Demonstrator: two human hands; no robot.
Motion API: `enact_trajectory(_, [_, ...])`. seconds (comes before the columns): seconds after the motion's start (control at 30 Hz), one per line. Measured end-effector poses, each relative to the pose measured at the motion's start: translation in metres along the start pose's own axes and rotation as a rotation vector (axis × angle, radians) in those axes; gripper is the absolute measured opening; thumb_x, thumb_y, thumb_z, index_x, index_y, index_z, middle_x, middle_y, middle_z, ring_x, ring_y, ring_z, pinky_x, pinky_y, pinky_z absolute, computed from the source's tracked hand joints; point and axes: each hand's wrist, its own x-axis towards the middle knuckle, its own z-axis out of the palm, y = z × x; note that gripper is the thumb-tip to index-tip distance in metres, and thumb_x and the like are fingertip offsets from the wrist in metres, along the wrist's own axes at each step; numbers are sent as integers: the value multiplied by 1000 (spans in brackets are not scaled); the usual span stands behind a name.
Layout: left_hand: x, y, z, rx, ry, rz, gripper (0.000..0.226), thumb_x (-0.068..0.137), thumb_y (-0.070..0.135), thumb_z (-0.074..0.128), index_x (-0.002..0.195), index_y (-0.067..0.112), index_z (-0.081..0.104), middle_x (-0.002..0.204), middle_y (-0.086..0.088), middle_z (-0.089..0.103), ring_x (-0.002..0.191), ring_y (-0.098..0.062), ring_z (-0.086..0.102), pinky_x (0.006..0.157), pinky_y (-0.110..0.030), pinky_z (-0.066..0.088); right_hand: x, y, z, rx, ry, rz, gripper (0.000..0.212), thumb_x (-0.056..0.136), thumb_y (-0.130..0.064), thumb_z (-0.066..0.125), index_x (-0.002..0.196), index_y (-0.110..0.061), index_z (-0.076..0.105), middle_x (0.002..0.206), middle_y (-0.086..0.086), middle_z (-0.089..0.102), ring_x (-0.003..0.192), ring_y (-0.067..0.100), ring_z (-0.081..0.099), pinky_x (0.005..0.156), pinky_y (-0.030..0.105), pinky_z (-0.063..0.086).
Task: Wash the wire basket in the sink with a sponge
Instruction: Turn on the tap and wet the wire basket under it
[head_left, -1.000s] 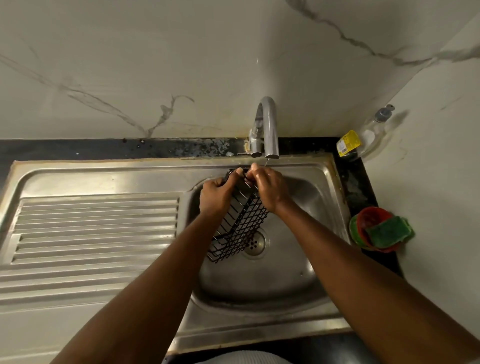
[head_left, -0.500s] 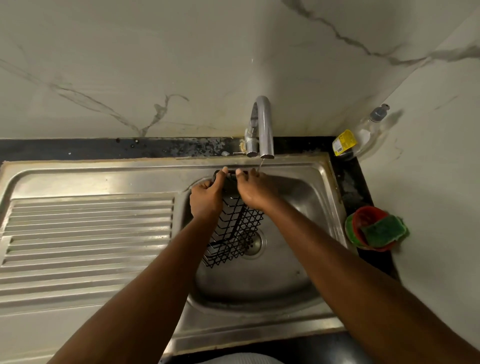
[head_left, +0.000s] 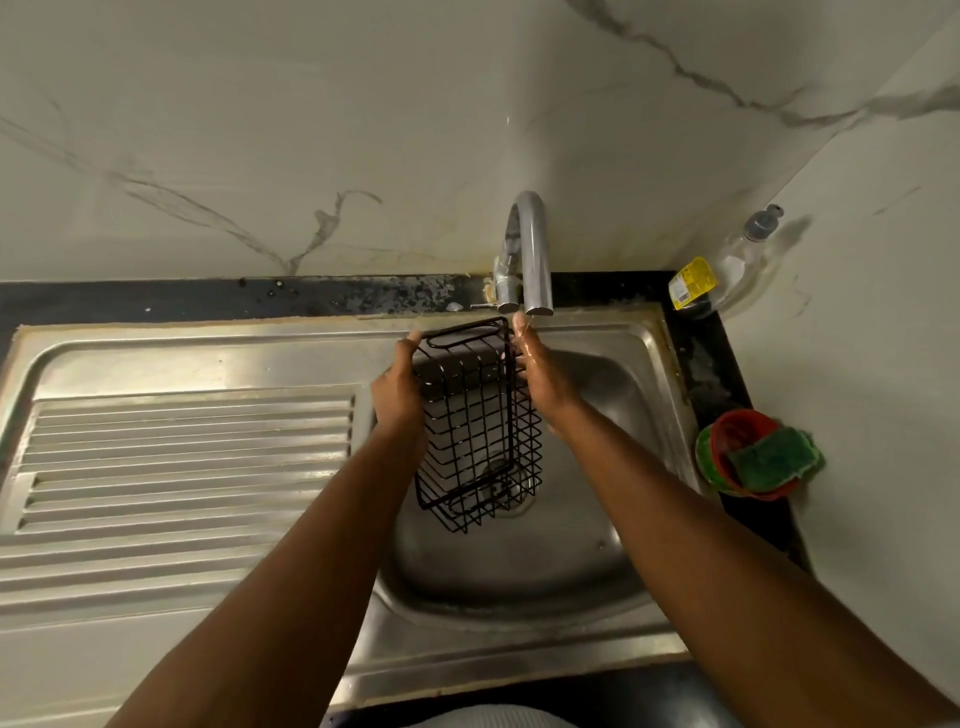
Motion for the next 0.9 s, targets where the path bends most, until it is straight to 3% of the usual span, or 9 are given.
enact_trajectory(0.1, [-1, -10, -11, -37, -26, -61, 61, 82, 74, 64, 116, 23, 68, 117, -7, 74, 105, -21, 63, 95, -37, 50, -8, 12, 0, 207, 36, 137, 76, 106, -63, 9, 158, -15, 36, 163, 16, 34, 150, 34, 31, 120, 50, 20])
enact_trajectory(0.2, [3, -17, -22, -73, -62, -103, 72, 80, 77, 64, 125, 22, 69, 116, -8, 74, 108, -25, 65, 100, -39, 49, -7, 21, -5, 113, -100, 222, 70, 110, -56, 21, 141, -4, 56, 139, 24, 59, 122, 33, 58, 122, 52, 28])
enact_trajectory(0.37, [6, -28, -37, -254, -71, -170, 52, 86, 68, 63, 97, 19, 73, 77, 3, 61, 59, -10, 52, 50, -22, 41, -1, 26, -27, -94, -268, 218, 71, 99, -69, 39, 115, -5, 67, 97, 12, 69, 86, 20, 68, 108, 46, 37])
enact_trajectory(0.43, [10, -29, -43, -346, -42, -204, 66, 67, 72, 78, 106, 18, 75, 89, 0, 60, 67, -13, 52, 57, -26, 40, 1, 29, -38, -124, -270, 232, 61, 93, -72, 48, 97, -14, 65, 83, 5, 64, 73, 17, 62, 90, 39, 53])
enact_trajectory(0.5, [17, -27, -47, -336, -25, -229, 73, 57, 73, 84, 105, 19, 75, 90, 0, 58, 70, -15, 50, 63, -28, 38, 3, 29, -43, -197, -248, 245, 57, 96, -70, 45, 88, -16, 62, 75, 2, 59, 67, 15, 55, 69, 27, 50])
enact_trajectory(0.63, [11, -11, -46, -321, -134, -283, 42, 86, 63, 63, 75, 22, 62, 77, 3, 60, 67, -14, 54, 68, -31, 42, 13, 25, -45, -297, -151, 174, 77, 102, -67, 38, 134, -1, 60, 113, 30, 67, 84, 28, 57, 64, 28, 44])
enact_trajectory(0.73, [15, -12, -50, -322, -206, -361, 46, 98, 58, 50, 99, 18, 72, 105, -6, 78, 106, -26, 67, 104, -44, 42, 15, 14, -52, -428, -107, 46, 59, 107, -58, 35, 138, -16, 60, 114, 16, 66, 89, 19, 58, 62, 22, 34])
enact_trajectory(0.83, [13, -12, -50, -310, -263, -401, 50, 105, 57, 39, 111, 18, 70, 116, -11, 77, 119, -32, 64, 117, -57, 35, 17, 4, -58, -569, -53, 16, 56, 103, -68, 35, 104, -24, 70, 93, 17, 69, 84, 29, 66, 72, 23, 45])
enact_trajectory(0.9, [14, -14, -49, -317, -266, -420, 54, 106, 60, 38, 117, 16, 69, 127, -14, 72, 125, -35, 61, 116, -63, 35, 24, 2, -60, -577, -47, -2, 51, 96, -78, 37, 77, -35, 57, 77, 3, 62, 75, 25, 62, 91, 40, 53])
